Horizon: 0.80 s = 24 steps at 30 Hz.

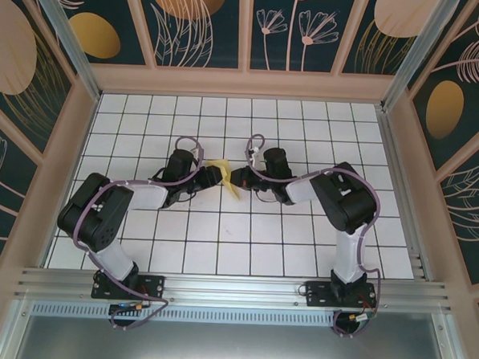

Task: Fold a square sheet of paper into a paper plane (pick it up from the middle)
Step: Fold the wing for the fifth time at the center of the table.

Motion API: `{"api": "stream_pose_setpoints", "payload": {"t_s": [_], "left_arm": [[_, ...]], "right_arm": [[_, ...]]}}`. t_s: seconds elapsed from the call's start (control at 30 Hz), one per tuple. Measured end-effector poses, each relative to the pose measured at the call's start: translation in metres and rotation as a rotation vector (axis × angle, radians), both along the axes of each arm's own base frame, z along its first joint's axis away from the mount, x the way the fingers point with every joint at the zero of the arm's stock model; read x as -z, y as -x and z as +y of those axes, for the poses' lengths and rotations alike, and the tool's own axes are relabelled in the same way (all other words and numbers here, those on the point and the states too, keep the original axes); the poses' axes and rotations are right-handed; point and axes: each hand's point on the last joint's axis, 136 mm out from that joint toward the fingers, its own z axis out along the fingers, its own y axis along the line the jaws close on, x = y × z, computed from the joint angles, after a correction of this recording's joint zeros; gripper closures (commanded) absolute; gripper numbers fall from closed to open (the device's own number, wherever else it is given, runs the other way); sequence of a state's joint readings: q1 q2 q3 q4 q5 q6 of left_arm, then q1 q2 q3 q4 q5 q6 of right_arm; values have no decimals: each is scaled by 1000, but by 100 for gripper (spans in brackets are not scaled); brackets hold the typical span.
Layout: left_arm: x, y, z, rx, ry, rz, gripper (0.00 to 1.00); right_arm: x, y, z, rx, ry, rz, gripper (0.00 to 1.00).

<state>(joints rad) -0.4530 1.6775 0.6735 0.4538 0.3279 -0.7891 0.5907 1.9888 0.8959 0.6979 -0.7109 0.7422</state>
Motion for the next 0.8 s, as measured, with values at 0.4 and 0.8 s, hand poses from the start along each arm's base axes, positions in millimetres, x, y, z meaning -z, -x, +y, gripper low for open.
{"api": "stream_pose_setpoints", "payload": {"t_s": [0.4, 0.8], "left_arm": [[-7, -4, -2, 6, 9, -38, 64], [-2, -7, -5, 21, 8, -53, 65]], "right_arm": [[35, -5, 2, 11, 34, 144, 100], [34, -10, -5, 37, 7, 205, 100]]}}
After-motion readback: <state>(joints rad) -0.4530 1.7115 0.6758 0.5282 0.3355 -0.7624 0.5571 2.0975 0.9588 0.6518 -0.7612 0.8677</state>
